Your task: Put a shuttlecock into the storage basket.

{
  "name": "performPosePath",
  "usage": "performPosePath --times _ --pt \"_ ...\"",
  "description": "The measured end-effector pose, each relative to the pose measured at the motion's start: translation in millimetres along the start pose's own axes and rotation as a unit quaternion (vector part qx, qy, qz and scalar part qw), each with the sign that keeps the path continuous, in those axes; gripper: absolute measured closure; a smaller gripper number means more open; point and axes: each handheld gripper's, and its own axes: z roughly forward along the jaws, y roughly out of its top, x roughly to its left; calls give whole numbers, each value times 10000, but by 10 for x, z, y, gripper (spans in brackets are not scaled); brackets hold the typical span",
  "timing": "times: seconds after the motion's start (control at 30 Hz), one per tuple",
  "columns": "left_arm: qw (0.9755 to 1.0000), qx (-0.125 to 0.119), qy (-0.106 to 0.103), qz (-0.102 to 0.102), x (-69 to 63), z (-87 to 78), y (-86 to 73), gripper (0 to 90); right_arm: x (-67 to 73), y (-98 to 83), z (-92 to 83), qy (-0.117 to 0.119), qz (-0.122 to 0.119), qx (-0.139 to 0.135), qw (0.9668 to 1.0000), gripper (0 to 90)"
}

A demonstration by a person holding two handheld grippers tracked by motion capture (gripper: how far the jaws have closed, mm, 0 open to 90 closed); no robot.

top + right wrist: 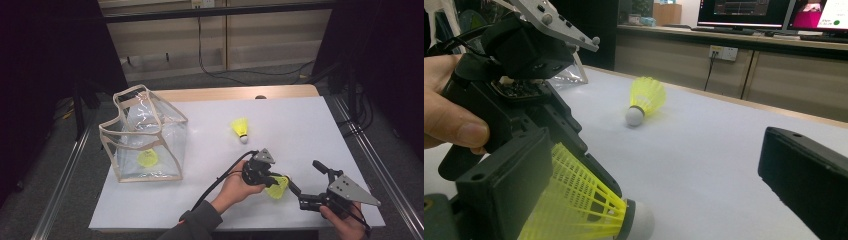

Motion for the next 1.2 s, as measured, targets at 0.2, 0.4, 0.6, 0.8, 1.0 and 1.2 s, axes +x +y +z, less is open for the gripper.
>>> performPosePath --times 0.2,0.4,0.6,0.8,1.0,1.2 --pt "10000 -40 -25 -55 11 -38 -2 833 -1 -1 4 -1 -2 -2 10000 9" --pt "9998 -107 -9 -169 41 -102 -3 833 1 -2 10 14 -25 0 10000 10" --pt "9997 -97 76 -193 77 -175 -11 833 3 -1 6 9 -15 -1 10000 9" --pt "9994 -158 38 -299 124 -279 -14 833 9 0 18 -9 -8 7 10000 9" --pt "9992 -173 63 -345 150 -336 -16 833 19 0 32 42 -21 7 10000 9" --pt "9991 -189 40 -370 149 -373 -7 833 13 3 23 20 -23 -7 10000 9"
